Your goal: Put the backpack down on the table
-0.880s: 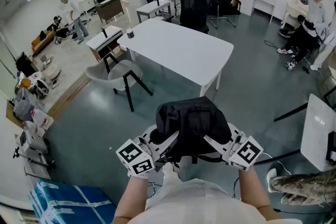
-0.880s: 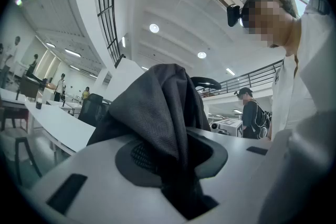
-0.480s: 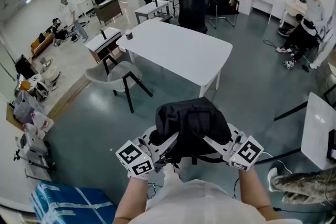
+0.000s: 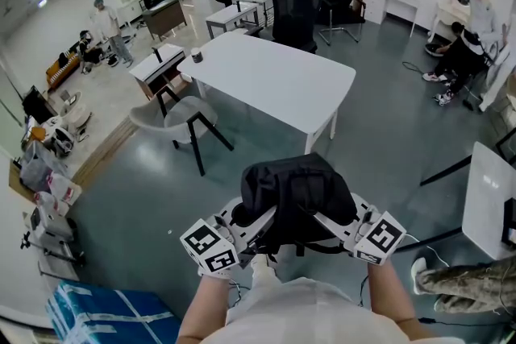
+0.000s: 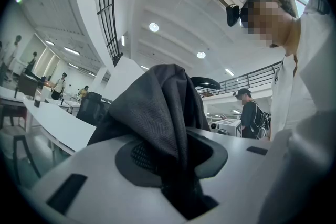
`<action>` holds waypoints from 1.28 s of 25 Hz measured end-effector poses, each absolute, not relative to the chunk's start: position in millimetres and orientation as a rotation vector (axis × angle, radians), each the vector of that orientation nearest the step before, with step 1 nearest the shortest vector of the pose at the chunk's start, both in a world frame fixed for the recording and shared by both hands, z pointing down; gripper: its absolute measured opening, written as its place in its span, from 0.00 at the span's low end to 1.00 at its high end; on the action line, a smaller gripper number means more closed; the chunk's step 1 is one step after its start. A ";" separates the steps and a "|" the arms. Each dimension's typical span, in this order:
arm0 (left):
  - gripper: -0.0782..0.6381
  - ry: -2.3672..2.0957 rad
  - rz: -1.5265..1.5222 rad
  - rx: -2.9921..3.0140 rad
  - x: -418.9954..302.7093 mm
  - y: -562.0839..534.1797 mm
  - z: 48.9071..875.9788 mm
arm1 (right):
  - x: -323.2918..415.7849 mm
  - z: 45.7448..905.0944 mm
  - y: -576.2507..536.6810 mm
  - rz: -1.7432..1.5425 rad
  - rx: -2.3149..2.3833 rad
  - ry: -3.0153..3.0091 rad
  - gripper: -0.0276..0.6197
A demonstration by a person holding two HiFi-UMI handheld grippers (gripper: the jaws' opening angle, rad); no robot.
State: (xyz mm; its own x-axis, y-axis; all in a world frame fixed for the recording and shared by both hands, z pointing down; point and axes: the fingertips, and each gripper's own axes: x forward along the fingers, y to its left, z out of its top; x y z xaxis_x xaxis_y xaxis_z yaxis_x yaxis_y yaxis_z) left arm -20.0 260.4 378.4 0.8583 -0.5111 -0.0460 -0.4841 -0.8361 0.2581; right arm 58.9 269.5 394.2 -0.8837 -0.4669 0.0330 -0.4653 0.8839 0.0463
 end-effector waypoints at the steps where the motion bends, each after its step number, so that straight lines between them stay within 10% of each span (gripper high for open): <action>1: 0.28 -0.760 -0.166 2.797 -19.8 260.0 378.0 | 59.1 393.9 269.1 -0.058 0.746 -3.008 0.18; 32: 0.28 -0.765 -0.166 2.756 -53.2 205.1 387.4 | 26.4 401.6 213.9 0.005 0.720 -3.007 0.18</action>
State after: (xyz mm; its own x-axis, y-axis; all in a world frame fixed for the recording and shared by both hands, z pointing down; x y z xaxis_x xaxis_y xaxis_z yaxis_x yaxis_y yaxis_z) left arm -53.2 205.1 387.4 0.8536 -0.5197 -0.0361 -0.4880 -0.8220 0.2935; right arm 26.4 213.9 401.6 -0.8904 -0.4526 0.0492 -0.4527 0.8916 0.0085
